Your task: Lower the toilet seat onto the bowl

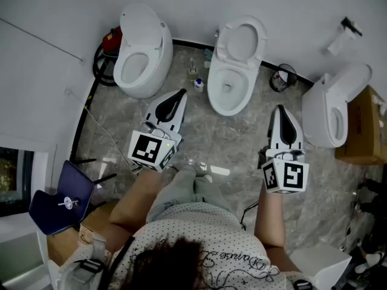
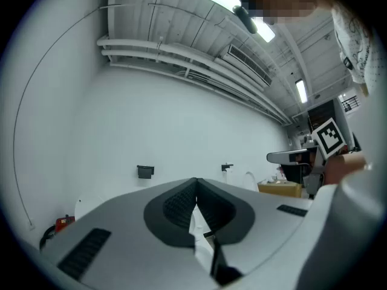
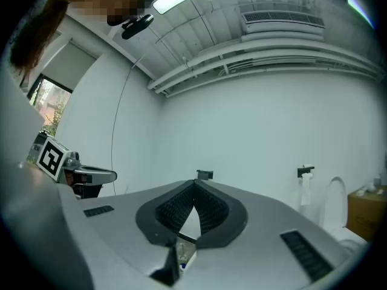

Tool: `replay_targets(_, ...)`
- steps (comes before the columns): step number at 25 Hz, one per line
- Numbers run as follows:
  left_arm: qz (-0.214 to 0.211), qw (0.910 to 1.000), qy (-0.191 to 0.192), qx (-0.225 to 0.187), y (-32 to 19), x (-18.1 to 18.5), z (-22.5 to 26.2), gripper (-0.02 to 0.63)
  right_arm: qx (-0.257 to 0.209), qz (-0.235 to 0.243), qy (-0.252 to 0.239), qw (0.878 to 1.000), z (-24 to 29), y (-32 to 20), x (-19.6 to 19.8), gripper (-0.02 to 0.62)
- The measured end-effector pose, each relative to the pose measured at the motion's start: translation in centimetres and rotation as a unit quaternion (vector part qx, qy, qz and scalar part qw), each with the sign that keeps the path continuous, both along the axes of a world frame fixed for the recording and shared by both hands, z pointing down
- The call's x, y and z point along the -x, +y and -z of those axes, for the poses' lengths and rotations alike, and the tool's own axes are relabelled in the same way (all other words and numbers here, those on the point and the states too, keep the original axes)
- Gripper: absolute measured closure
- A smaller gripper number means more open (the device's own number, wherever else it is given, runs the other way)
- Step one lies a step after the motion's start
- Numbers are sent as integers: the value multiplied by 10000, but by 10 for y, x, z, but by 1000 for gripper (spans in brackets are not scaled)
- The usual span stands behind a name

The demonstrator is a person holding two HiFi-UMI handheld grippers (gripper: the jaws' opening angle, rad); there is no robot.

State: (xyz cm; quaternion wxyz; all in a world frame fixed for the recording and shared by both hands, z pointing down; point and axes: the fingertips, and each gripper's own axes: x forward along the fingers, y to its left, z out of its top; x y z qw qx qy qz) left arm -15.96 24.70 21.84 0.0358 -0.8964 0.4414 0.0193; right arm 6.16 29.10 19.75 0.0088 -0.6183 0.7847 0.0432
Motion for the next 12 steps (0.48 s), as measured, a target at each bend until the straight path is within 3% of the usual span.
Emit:
replay_targets(6, -78, 10000, -61, 7, 12, -12, 1, 601, 23, 38, -107, 9999, -2, 8, -6, 583)
replay_targets(12, -11, 9999, -33, 109, 16, -26, 0, 601, 145, 143, -636, 9978, -3, 14, -23, 583)
